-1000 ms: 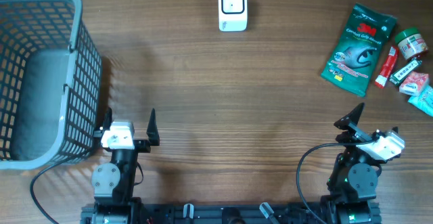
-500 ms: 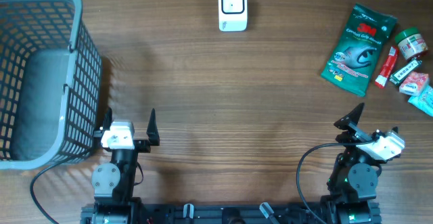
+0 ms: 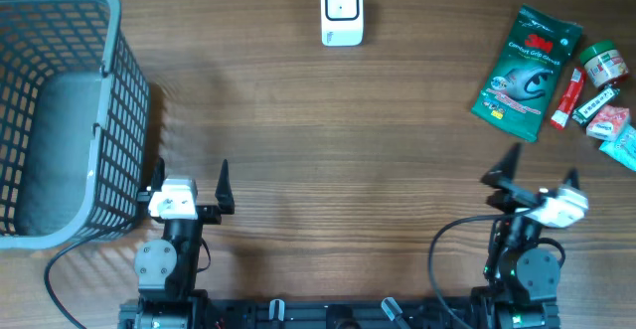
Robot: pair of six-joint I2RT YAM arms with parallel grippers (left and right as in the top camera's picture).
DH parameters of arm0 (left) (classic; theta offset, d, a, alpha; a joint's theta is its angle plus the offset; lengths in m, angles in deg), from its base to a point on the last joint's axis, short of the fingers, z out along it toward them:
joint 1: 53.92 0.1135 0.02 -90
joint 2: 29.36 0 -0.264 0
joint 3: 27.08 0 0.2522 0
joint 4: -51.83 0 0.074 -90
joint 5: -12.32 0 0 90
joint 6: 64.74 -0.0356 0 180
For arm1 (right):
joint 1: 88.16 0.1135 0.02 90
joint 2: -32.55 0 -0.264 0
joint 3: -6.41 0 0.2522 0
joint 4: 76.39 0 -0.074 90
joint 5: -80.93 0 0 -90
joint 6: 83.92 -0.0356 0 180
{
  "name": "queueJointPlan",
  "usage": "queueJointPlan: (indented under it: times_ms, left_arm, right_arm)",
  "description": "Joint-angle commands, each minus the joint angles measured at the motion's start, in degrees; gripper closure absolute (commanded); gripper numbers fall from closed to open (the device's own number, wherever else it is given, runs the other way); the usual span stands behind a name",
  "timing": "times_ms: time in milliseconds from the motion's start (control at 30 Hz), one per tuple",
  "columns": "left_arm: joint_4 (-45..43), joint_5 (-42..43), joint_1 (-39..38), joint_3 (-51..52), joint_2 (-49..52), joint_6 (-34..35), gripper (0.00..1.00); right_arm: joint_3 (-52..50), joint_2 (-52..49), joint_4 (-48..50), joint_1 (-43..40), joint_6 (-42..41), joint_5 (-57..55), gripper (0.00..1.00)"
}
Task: Scan the item barcode
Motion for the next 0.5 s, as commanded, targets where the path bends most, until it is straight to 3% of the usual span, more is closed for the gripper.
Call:
queueJointPlan:
  times_ms: [0,200,333,467]
  left_arm:
    - [0.13,0.87,0.48,0.26,-0.24,0.33,0.01]
    - [0.11,0.87,0.48,0.26,-0.24,0.33,0.00]
    - [0.11,0.87,0.48,0.26,-0.24,0.33,0.00]
    - [0.11,0.87,0.48,0.26,-0.24,0.33,0.00]
  right_arm:
    - [-0.04,0.68,0.76,0.28,18.71,31.87,0.00]
    - [-0.04,0.68,-7.93,0.26,15.47,33.16,0.00]
    - [-0.04,0.61,-9.22,0.26,15.54,25.77,0.00]
    - [-0.04,0.50,-8.76,0.26,15.54,25.42,0.00]
